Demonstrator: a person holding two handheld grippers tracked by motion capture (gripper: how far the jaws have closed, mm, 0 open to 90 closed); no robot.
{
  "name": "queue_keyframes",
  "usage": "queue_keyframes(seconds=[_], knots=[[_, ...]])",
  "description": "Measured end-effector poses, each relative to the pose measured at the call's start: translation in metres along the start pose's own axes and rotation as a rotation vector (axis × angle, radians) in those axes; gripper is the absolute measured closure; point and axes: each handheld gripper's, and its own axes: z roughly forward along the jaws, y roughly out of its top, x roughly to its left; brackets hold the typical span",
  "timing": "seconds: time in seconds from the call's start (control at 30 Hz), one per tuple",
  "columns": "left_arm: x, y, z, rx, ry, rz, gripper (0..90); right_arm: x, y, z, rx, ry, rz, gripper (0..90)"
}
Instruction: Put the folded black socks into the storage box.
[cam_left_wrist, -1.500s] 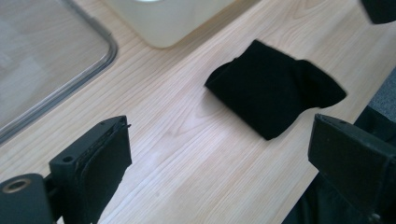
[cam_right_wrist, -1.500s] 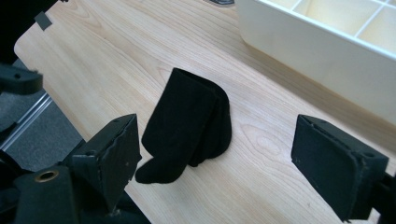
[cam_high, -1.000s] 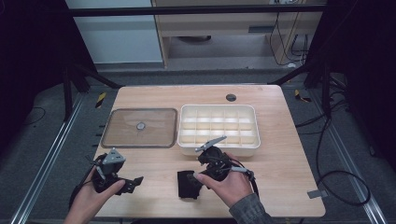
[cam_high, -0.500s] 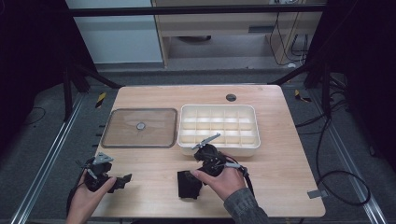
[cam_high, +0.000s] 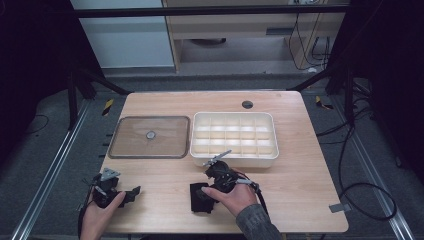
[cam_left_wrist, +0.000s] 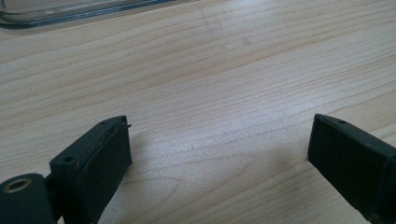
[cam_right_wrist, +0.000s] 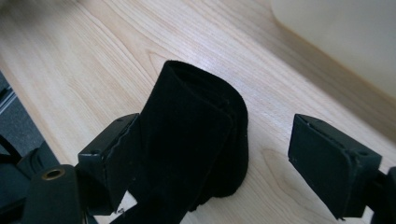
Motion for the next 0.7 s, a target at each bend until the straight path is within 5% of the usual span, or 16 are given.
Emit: queue_keyframes(seconds=[0.33,0.7], knots=[[-0.006,-0.003,0.007,-0.016,0.033,0.053,2.8,0.0,-0.001,0.022,0.017,0.005,0.004,21.5],[-0.005,-0.007,0.009,-0.053,0.033,0.054,1.8,-0.001,-0.001,0.029,0.029,-0.007,0.008,26.2]])
